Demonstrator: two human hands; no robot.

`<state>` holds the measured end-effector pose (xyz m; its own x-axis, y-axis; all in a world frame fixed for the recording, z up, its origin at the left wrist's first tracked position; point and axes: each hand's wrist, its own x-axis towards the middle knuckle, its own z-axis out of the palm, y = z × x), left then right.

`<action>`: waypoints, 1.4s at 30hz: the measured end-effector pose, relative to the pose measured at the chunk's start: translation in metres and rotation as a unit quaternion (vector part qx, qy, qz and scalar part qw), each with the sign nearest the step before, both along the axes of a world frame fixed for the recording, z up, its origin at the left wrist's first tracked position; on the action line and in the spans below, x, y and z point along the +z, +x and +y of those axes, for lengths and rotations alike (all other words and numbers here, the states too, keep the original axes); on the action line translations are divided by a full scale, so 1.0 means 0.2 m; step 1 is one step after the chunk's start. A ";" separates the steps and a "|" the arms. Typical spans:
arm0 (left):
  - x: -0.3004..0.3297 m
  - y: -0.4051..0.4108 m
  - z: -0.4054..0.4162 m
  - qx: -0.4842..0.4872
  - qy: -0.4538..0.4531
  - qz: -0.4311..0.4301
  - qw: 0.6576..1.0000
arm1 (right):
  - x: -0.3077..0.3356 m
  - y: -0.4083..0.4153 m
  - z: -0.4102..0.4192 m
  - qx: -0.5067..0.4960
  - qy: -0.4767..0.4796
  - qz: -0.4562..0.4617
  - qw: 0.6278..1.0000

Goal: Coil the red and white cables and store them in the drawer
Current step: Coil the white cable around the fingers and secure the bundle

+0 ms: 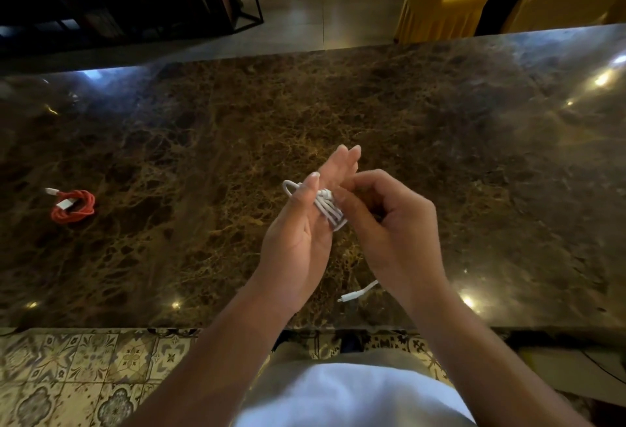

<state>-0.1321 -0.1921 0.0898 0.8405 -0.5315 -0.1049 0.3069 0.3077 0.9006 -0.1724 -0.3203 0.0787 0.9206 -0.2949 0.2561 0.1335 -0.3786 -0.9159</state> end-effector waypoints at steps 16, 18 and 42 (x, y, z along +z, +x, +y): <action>-0.08 0.04 0.01 -0.059 0.086 0.033 0.994 | 0.02 0.00 0.03 -0.010 -0.304 0.008 0.953; -0.08 0.08 0.03 -0.103 0.066 0.071 0.990 | 0.02 0.00 0.01 0.023 -0.182 0.046 0.982; -0.19 0.13 0.06 -0.002 0.119 -0.002 0.993 | 0.21 -0.08 -0.09 0.342 -0.273 0.172 0.882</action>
<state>-0.1059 -0.1792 0.0518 0.8394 -0.4949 -0.2246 0.3041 0.0852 0.9488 -0.1883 -0.3376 0.1199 0.8863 0.4408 -0.1419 0.2510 -0.7149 -0.6526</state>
